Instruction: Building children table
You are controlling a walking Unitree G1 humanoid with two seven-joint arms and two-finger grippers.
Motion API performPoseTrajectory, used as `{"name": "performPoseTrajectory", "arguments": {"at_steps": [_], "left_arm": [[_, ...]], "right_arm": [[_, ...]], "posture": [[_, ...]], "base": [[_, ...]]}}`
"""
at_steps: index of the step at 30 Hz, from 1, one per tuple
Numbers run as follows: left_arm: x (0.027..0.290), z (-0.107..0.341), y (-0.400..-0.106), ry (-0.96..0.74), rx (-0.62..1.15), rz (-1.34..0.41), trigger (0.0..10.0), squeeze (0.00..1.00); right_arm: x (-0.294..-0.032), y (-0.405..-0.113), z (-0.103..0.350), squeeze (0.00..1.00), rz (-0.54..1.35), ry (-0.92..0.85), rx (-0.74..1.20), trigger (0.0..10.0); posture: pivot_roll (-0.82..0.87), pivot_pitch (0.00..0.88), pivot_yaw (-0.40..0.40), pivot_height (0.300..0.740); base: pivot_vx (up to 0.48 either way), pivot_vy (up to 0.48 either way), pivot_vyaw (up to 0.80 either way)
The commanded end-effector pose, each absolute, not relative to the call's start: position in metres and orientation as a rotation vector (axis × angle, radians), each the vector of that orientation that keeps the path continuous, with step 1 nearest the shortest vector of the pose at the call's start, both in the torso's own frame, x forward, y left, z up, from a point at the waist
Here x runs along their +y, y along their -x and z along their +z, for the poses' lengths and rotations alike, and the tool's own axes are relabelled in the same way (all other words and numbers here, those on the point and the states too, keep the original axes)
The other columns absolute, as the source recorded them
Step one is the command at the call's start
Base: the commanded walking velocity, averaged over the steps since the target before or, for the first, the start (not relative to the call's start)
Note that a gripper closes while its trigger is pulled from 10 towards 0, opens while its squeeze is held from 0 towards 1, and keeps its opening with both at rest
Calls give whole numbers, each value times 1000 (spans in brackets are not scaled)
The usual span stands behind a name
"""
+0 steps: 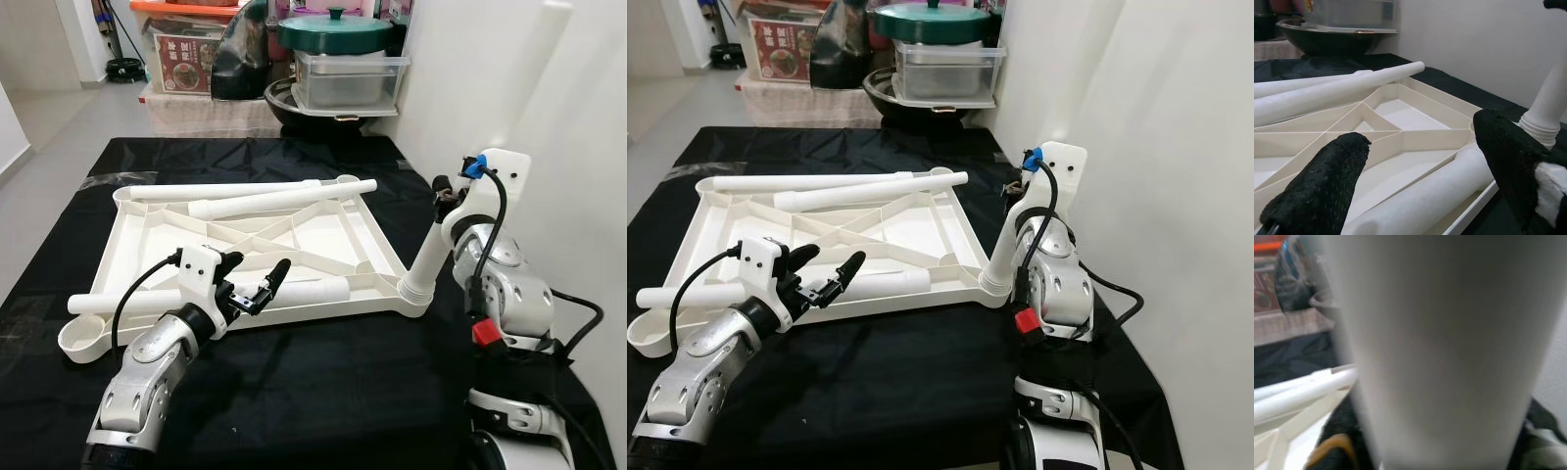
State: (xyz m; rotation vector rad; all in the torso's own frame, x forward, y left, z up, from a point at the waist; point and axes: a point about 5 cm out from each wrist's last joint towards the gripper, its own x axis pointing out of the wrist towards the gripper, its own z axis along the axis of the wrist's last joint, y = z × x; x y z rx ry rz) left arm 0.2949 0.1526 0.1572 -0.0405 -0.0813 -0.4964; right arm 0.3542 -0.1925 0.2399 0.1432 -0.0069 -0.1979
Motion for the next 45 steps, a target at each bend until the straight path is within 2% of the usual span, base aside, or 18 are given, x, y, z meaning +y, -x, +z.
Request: {"name": "performPoseTrajectory", "arguments": {"at_steps": [1,2,4,6,7,10,19,20,21,22,27,30,31,34,38,39,41,45], "left_arm": [[153,153,-295,37,-62,-498,10000,0],[153,153,-294,38,-62,-498,10000,0],[153,153,-294,39,-61,-498,10000,0],[152,153,-294,40,-61,-498,10000,0],[152,153,-294,40,-61,-498,10000,0],[152,153,-295,41,-61,-500,10000,0],[153,153,-295,37,-64,-495,10000,0],[153,153,-294,37,-62,-495,10000,0],[153,153,-294,37,-62,-495,10000,0],[153,153,-294,36,-61,-496,10000,0],[154,153,-294,35,-60,-495,10000,0],[153,154,-295,32,-63,-497,10000,0],[153,154,-295,32,-63,-497,10000,0],[153,154,-295,33,-63,-498,10000,0],[153,154,-295,32,-61,-497,10000,0],[153,154,-295,32,-60,-497,10000,0],[153,154,-295,32,-60,-497,10000,0],[153,154,-295,31,-60,-498,10000,0]], "right_arm": [[-194,-357,243,1000,-184,-151,-12,10000],[-195,-358,246,0,-164,-136,-12,10000],[-195,-359,249,0,-129,-128,-16,10000],[-186,-361,253,0,70,-117,-44,10000],[-186,-361,253,0,70,-117,-44,10000],[-170,-353,243,0,465,5,-60,10000],[-176,-350,202,0,602,78,68,10000],[-177,-351,201,0,601,63,69,4157],[-177,-351,201,0,601,63,69,4157],[-177,-352,200,0,600,51,71,0],[-185,-356,203,0,580,21,40,0],[-223,-373,208,0,72,-95,19,0],[-223,-373,208,0,72,-95,19,0],[-232,-368,198,0,-145,-116,56,0],[-224,-353,181,0,-297,-123,97,0],[-209,-347,176,0,-305,-128,110,0],[-209,-347,176,0,-305,-128,110,0],[-186,-343,173,0,-250,-137,120,0]], "posture": [[0,0,-90,740],[-1,0,-90,740],[-1,0,-91,740],[-3,0,-90,740],[-3,0,-90,740],[-4,0,-89,740],[9,0,-97,740],[10,0,-94,740],[10,0,-94,740],[10,0,-94,740],[11,0,-94,740],[8,0,-91,740],[8,0,-91,740],[8,0,-91,740],[7,0,-89,740],[8,0,-89,740],[8,0,-89,740],[7,0,-88,740]], "base": [[0,0,0],[0,0,0],[0,0,0],[0,0,0],[0,0,0],[0,0,0],[0,0,0],[0,0,0],[0,0,0],[0,0,0],[0,0,0],[0,0,0],[0,0,0],[0,0,0],[0,0,0],[0,0,0],[0,0,0],[0,0,0]]}}
